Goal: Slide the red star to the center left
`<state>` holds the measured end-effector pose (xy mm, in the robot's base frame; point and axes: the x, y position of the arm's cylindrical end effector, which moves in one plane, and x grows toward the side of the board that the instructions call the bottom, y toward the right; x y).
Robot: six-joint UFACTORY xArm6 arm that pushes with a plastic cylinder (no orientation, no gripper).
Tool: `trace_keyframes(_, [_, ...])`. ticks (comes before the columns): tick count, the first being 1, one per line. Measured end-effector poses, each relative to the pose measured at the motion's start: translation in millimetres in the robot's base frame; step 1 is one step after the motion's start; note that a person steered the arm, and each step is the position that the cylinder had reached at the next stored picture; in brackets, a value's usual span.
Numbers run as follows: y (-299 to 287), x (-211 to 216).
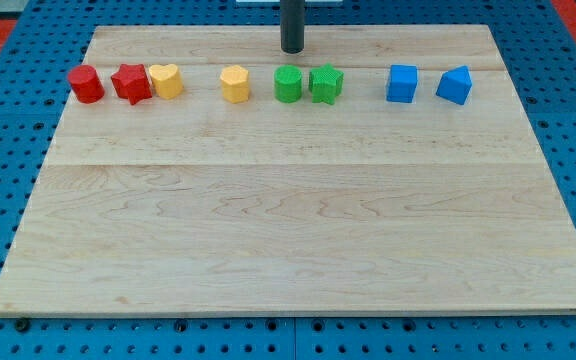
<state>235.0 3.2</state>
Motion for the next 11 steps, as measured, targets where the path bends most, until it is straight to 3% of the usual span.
trace_keyframes(5, [-8,6])
trace_keyframes(7, [41,6])
trace_keyframes(10, [67,12])
trace_keyframes(11, [36,21])
